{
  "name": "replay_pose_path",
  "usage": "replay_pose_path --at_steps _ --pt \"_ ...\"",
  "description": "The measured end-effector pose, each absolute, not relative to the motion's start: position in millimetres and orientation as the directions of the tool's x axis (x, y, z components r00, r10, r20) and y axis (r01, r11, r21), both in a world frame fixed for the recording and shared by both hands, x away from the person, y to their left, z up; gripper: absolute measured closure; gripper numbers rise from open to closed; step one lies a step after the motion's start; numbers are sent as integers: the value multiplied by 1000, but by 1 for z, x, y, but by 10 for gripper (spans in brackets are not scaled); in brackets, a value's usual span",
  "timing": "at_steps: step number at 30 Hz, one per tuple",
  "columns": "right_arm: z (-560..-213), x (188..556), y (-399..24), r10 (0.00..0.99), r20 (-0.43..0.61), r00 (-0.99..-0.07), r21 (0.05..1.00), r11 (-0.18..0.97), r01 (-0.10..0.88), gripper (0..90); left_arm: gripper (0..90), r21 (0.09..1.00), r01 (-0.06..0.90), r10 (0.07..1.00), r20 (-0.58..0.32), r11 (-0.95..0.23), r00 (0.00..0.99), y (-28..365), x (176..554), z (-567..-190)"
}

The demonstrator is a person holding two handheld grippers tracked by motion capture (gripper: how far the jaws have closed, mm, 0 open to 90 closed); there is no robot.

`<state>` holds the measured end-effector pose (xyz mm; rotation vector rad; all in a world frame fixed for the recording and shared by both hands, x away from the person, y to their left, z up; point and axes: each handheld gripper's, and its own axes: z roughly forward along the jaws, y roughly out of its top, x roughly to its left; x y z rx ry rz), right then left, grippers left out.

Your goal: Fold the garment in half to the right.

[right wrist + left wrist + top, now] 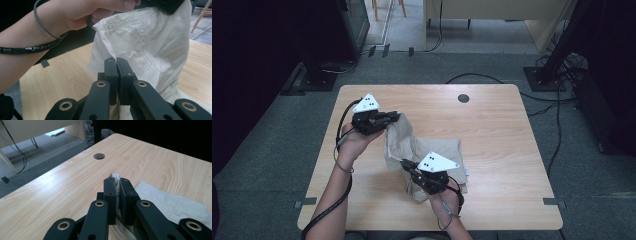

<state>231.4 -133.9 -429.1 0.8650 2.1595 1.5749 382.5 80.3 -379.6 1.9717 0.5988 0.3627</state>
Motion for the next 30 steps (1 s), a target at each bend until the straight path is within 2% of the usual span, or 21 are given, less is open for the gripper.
replay_pose_path --at_steps 6,14,17,30 --pt "-439 229 -149 665 69 -744 936 214 279 877 853 896 228 514 0 -381 858 66 384 -391" --pt "-449 229 -164 683 80 -726 928 214 304 874 853 895 248 488 -39 -371 872 54 390 -408" --pt "-456 228 -171 688 85 -720 925 213 313 873 853 908 243 448 -69 -343 891 50 392 -418" --pt "-476 228 -191 718 112 -687 915 195 353 872 852 894 266 428 -95 -359 899 30 400 -443"
